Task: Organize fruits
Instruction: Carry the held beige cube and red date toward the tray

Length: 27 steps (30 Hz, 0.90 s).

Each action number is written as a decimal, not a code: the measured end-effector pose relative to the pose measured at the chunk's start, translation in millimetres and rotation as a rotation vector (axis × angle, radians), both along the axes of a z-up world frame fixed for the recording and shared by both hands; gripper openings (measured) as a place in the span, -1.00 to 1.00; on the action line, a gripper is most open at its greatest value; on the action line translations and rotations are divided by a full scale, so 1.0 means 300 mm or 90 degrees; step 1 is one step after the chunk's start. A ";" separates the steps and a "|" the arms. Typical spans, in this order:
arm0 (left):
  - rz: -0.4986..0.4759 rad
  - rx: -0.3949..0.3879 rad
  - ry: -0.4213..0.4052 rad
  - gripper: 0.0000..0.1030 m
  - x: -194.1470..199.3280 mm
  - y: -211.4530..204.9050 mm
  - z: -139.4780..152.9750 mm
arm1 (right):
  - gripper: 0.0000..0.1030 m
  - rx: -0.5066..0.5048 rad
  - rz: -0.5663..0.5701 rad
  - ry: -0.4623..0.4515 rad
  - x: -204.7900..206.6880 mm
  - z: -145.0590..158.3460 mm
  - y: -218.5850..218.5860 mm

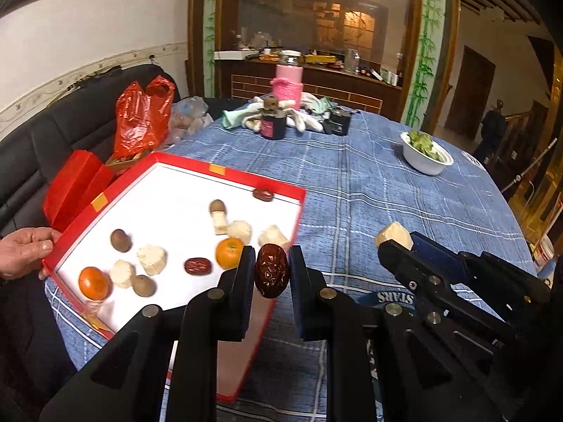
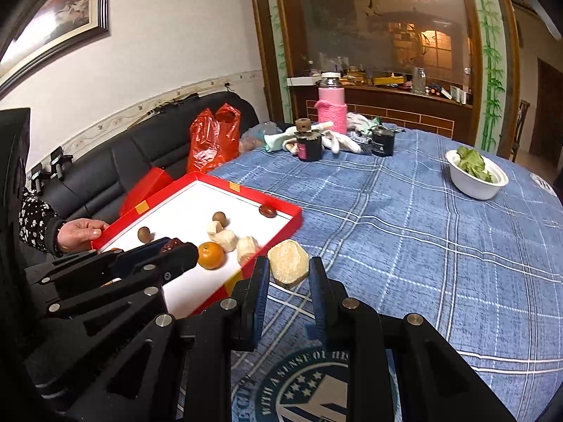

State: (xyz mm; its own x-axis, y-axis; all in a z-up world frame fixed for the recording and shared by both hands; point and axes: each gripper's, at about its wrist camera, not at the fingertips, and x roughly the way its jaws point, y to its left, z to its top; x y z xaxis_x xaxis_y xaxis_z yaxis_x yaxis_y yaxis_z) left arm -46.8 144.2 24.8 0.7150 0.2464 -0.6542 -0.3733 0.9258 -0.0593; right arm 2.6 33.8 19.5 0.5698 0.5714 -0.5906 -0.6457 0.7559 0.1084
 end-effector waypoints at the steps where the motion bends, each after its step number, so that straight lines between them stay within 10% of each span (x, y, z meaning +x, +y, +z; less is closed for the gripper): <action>1: 0.005 0.001 -0.001 -0.67 -0.002 0.008 0.002 | -0.55 0.001 0.003 0.000 0.001 0.002 0.007; 27: 0.132 -0.007 0.024 -0.67 -0.036 0.261 -0.045 | -0.56 -0.004 0.113 0.005 0.037 0.008 0.330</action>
